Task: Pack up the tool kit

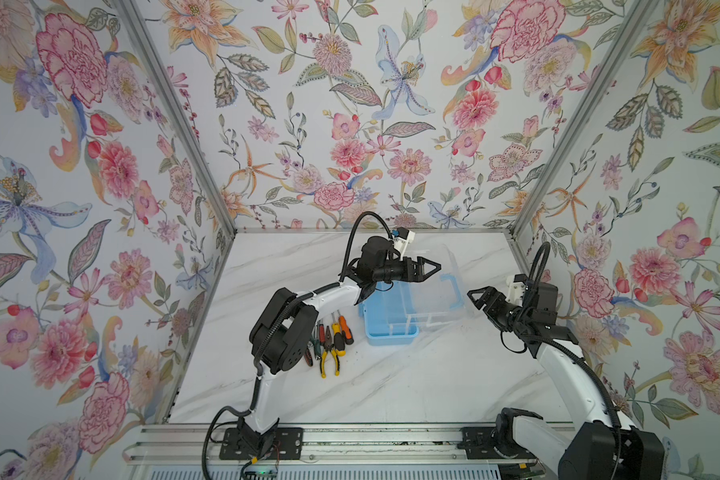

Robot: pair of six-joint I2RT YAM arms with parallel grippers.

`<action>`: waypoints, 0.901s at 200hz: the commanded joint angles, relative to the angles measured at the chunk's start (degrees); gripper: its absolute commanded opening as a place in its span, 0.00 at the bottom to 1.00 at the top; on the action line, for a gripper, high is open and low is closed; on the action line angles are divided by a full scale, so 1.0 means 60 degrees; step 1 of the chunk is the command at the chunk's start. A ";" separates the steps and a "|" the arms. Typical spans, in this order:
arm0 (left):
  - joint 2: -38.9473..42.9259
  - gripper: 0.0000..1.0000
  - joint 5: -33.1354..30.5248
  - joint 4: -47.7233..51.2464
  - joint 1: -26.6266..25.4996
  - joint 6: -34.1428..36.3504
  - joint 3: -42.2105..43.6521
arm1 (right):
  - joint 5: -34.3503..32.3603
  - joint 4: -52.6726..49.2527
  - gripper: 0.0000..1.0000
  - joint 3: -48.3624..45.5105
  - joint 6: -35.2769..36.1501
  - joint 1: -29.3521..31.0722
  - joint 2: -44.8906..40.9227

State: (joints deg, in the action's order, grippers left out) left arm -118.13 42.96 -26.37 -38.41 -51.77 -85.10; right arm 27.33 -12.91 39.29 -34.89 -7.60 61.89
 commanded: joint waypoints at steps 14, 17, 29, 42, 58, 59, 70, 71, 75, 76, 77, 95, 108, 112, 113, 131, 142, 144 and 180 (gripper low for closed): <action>0.0509 0.98 0.0156 -0.0426 0.0219 -0.0402 0.0888 | -0.0246 -0.0221 0.83 0.0201 0.0407 -0.0291 0.0201; 0.0538 0.98 0.0163 -0.0485 0.0220 -0.0416 0.0936 | -0.0269 -0.0220 0.83 0.0217 0.0412 -0.0291 0.0221; 0.0669 0.98 0.0150 -0.0685 0.0244 -0.0481 0.1130 | -0.0300 -0.0235 0.83 0.0329 0.0425 -0.0290 0.0299; 0.0749 0.98 0.0122 -0.0804 0.0252 -0.0492 0.1241 | -0.0340 -0.0329 0.83 0.0471 0.0439 -0.0290 0.0329; 0.0747 0.99 0.0128 -0.0905 0.0272 -0.0482 0.1206 | -0.0526 -0.0462 0.83 0.0567 0.0527 -0.0288 0.0279; 0.0747 0.99 0.0131 -0.0914 0.0268 -0.0483 0.1198 | -0.0534 -0.0467 0.83 0.0569 0.0534 -0.0287 0.0270; 0.0695 0.99 0.0146 -0.0952 0.0265 -0.0523 0.1132 | -0.0659 -0.0557 0.83 0.0604 0.0586 -0.0299 0.0206; 0.0692 0.99 0.0148 -0.0959 0.0265 -0.0525 0.1124 | -0.0666 -0.0565 0.83 0.0609 0.0586 -0.0300 0.0197; 0.0689 0.99 0.0162 -0.1011 0.0276 -0.0547 0.1098 | -0.0697 -0.0596 0.83 0.0628 0.0609 -0.0301 0.0182; 0.0681 0.99 0.0163 -0.1018 0.0277 -0.0552 0.1100 | -0.0714 -0.0607 0.83 0.0629 0.0612 -0.0309 0.0178; 0.0685 0.99 0.0164 -0.1043 0.0278 -0.0569 0.1094 | -0.0731 -0.0612 0.83 0.0629 0.0607 -0.0305 0.0161; 0.0655 0.99 0.0215 -0.1128 0.0288 -0.0630 0.0968 | -0.0969 -0.0703 0.83 0.0686 0.0666 -0.0321 0.0072; 0.0645 0.99 0.0223 -0.1092 0.0308 -0.0608 0.0864 | -0.1129 -0.0907 0.83 0.0831 0.0771 -0.0334 0.0022; 0.0645 0.99 0.0228 -0.1071 0.0319 -0.0602 0.0826 | -0.1175 -0.0934 0.84 0.0847 0.0794 -0.0331 -0.0003; 0.0645 0.99 0.0233 -0.1063 0.0321 -0.0601 0.0817 | -0.1195 -0.0930 0.84 0.0848 0.0800 -0.0338 -0.0017; 0.0758 0.99 0.0212 -0.1027 0.0389 -0.0558 0.0800 | -0.1375 -0.0948 0.84 0.0881 0.0828 -0.0333 -0.0177; 0.0887 0.99 0.0208 -0.0947 0.0425 -0.0486 0.0851 | -0.1340 -0.0972 0.85 0.0976 0.0832 -0.0316 -0.0225; 0.0918 0.99 0.0208 -0.0932 0.0437 -0.0466 0.0860 | -0.1331 -0.0962 0.86 0.0984 0.0823 -0.0309 -0.0237; 0.1494 0.99 -0.0037 -0.0173 0.0524 0.0220 0.1071 | -0.1204 -0.0854 0.95 0.1107 0.0906 0.0078 -0.0525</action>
State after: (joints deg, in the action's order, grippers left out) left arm -114.13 43.27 -30.22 -36.64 -53.84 -79.05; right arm 20.34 -17.37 44.21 -30.70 -8.78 60.60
